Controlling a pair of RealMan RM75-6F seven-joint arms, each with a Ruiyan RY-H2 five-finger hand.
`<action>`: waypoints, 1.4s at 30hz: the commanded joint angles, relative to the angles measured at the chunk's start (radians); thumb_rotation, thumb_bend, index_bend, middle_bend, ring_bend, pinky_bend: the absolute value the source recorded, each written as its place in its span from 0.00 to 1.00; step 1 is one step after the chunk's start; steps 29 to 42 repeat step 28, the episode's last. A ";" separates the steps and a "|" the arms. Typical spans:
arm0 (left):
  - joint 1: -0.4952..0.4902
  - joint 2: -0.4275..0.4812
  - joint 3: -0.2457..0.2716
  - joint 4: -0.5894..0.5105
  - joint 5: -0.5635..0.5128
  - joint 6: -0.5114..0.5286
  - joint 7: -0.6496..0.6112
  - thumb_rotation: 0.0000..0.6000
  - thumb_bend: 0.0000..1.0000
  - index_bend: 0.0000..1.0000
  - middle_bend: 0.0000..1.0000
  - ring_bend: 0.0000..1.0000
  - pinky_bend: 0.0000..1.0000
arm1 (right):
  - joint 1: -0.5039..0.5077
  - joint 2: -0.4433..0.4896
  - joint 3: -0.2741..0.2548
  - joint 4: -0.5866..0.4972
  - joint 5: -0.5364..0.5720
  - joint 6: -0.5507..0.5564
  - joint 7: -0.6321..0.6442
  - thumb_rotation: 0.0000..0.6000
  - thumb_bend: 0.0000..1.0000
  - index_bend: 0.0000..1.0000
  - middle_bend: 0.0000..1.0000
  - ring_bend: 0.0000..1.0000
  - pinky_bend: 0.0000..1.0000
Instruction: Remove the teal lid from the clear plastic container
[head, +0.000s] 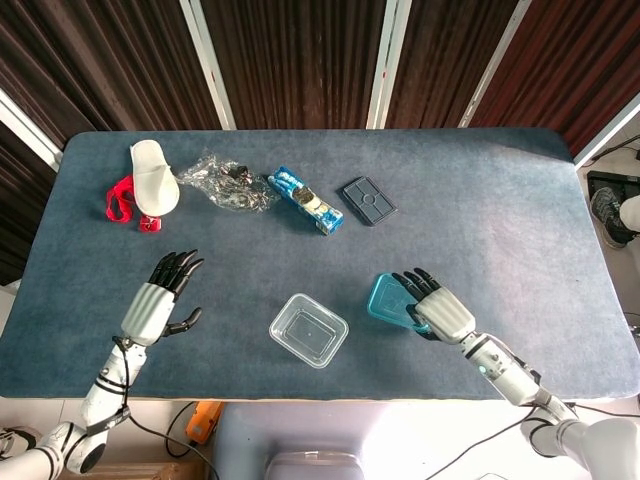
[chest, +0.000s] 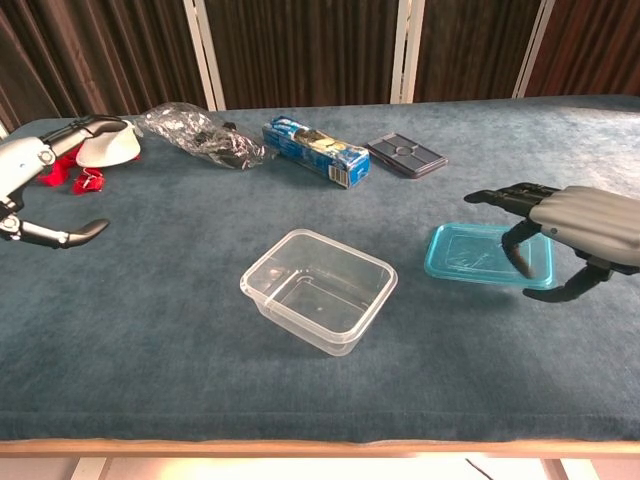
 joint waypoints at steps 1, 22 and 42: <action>0.031 0.092 0.006 -0.104 -0.040 -0.039 0.056 1.00 0.32 0.00 0.00 0.00 0.00 | 0.001 0.150 -0.019 -0.213 0.015 -0.046 -0.057 1.00 0.25 0.00 0.00 0.00 0.00; 0.421 0.426 0.099 -0.543 -0.152 0.253 0.462 1.00 0.35 0.00 0.00 0.00 0.00 | -0.451 0.599 0.021 -0.887 0.304 0.403 -0.410 1.00 0.12 0.00 0.00 0.00 0.00; 0.439 0.423 0.082 -0.528 -0.125 0.262 0.446 1.00 0.35 0.00 0.00 0.00 0.00 | -0.457 0.613 0.049 -0.881 0.308 0.370 -0.366 1.00 0.12 0.00 0.00 0.00 0.00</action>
